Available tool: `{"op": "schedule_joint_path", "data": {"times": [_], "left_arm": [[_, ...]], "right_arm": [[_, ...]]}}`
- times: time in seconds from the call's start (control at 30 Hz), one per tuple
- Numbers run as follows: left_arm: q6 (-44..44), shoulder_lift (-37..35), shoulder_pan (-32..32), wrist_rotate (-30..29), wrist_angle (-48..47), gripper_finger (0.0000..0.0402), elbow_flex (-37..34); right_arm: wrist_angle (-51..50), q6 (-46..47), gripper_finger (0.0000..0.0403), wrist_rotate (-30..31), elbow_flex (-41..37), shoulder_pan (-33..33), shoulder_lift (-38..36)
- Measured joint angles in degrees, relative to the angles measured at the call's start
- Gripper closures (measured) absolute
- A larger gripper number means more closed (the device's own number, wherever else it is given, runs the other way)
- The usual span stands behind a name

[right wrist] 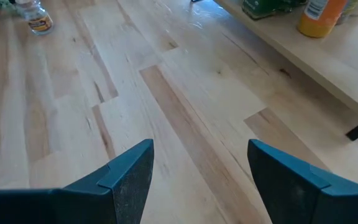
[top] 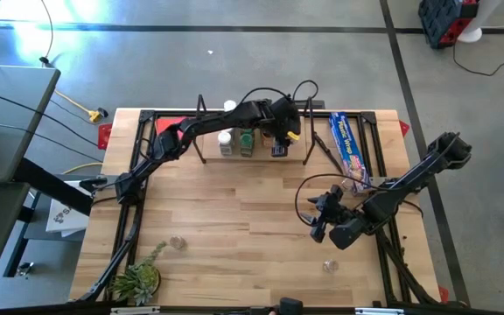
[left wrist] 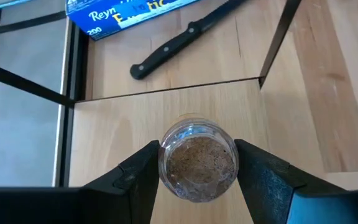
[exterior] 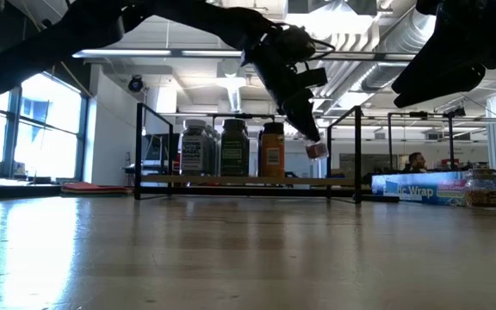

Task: Shelf spices
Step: Put the top left brown seasoning bottle on the shelf

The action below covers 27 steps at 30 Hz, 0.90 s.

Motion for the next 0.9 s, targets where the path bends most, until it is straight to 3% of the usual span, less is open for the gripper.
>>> {"op": "schedule_joint_path", "data": {"times": [0.73,0.9], "left_arm": [[-3.12,-0.02,0.68,5.5,0.1,0.0209,-0.02],[-3.52,-0.02,0.91,6.15,1.65,0.0181,-0.03]], "right_arm": [[0.79,0.44,0.0149,-0.26,0.02,0.0,0.0],[0.89,0.44,0.0149,-0.26,0.02,0.0,-0.02]]}}
